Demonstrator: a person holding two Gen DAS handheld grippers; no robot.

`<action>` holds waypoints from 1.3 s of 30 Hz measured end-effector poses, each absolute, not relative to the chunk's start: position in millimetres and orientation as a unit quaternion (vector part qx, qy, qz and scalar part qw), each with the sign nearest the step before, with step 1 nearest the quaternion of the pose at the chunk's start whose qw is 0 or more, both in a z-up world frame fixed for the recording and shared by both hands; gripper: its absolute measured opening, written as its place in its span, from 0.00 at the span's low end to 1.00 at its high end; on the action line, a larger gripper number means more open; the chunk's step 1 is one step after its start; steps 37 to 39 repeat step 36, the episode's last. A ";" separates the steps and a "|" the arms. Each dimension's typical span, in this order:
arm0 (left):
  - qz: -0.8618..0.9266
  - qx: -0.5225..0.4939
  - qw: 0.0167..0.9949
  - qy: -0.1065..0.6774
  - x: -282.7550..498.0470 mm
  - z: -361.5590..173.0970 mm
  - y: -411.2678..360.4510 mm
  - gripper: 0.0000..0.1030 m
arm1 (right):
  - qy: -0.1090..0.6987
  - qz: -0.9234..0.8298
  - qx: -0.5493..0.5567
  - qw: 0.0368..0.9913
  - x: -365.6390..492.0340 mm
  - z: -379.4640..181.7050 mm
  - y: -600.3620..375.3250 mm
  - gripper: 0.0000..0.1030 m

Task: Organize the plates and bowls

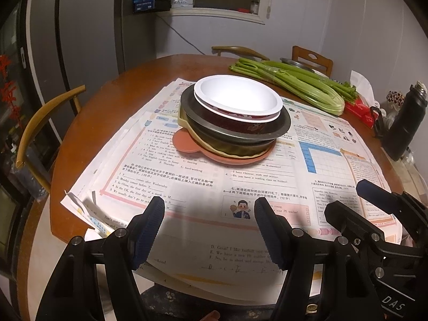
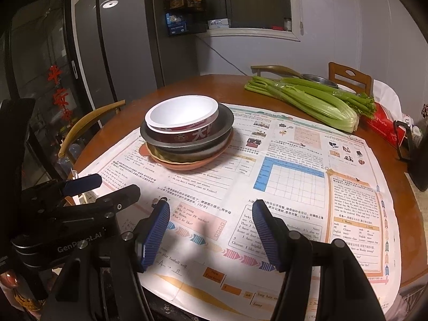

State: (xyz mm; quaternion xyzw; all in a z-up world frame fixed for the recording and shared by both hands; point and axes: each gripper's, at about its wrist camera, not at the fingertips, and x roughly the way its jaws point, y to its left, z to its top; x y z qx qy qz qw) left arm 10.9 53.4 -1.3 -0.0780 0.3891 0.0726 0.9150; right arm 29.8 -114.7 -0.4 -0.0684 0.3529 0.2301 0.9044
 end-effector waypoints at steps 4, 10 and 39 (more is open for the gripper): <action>0.073 -0.078 0.916 0.387 9.6 -0.1 53.6 0.69 | 0.353 0.227 -0.066 0.905 29.9 0.4 -115.2 0.62; 0.075 -0.076 0.915 0.389 9.4 0.0 53.5 0.69 | 0.354 0.228 -0.072 0.904 29.3 -0.6 -113.6 0.62; 0.064 -0.084 0.914 0.391 15.1 -0.3 55.2 0.69 | 0.353 0.226 -0.061 0.906 33.0 1.3 -119.6 0.62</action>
